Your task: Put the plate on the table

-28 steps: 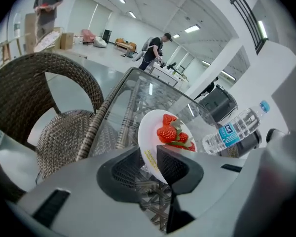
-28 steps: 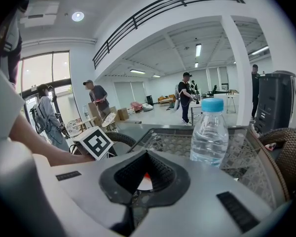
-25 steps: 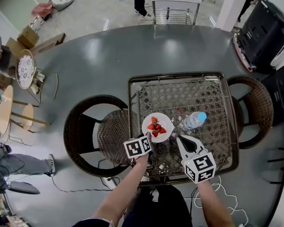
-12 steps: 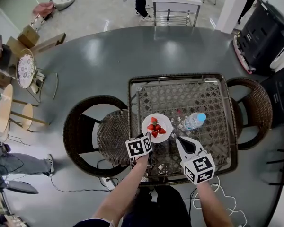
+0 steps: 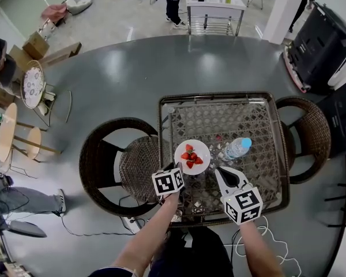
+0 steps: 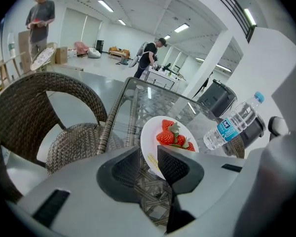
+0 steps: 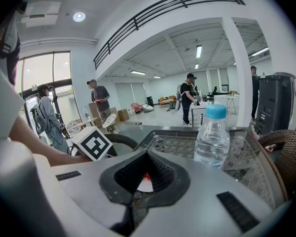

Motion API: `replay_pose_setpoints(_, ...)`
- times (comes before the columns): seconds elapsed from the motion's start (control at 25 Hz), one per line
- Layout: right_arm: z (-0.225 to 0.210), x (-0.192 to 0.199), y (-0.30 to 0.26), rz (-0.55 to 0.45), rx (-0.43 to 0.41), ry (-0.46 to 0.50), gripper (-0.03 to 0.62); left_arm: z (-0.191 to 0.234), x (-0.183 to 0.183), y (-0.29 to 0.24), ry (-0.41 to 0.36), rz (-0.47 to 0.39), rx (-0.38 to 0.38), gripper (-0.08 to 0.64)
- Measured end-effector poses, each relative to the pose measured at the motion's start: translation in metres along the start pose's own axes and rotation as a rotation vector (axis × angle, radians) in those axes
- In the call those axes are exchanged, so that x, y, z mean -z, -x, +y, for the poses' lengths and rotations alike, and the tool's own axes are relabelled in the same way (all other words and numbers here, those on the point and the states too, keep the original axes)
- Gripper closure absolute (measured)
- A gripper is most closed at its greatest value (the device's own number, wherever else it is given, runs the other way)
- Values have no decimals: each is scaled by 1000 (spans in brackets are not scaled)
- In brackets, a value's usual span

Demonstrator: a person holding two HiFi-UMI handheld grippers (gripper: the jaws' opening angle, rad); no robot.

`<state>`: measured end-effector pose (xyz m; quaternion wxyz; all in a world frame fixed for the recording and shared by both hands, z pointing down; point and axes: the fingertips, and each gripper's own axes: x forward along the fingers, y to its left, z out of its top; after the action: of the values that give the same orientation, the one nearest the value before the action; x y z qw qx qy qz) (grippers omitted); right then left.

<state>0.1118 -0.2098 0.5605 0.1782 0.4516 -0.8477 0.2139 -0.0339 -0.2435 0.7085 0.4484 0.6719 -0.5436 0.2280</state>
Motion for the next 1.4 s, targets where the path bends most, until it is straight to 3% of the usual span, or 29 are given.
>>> replay_pose_setpoints(0.12, 2, -8, 2, -17, 3, 2, 588, -7, -8, 15, -85, -32, 25, 459)
replay_pose_setpoints(0.48, 17, -33, 9, -70, 2, 16, 588, -55, -45, 89, -319, -231, 210, 462)
replay_pose_setpoints(0.84, 47, -73, 21, -153, -24, 62, 588, -95, -77, 165, -467, -399, 315, 486)
replay_pose_setpoints(1.08, 63, -96, 31, -208, -33, 79, 588, -116, -94, 204, -536, -484, 367, 546)
replay_pose_setpoints(1.4, 70, -120, 49, -261, -21, 105, 588, -139, -102, 232, -551, -522, 450, 551)
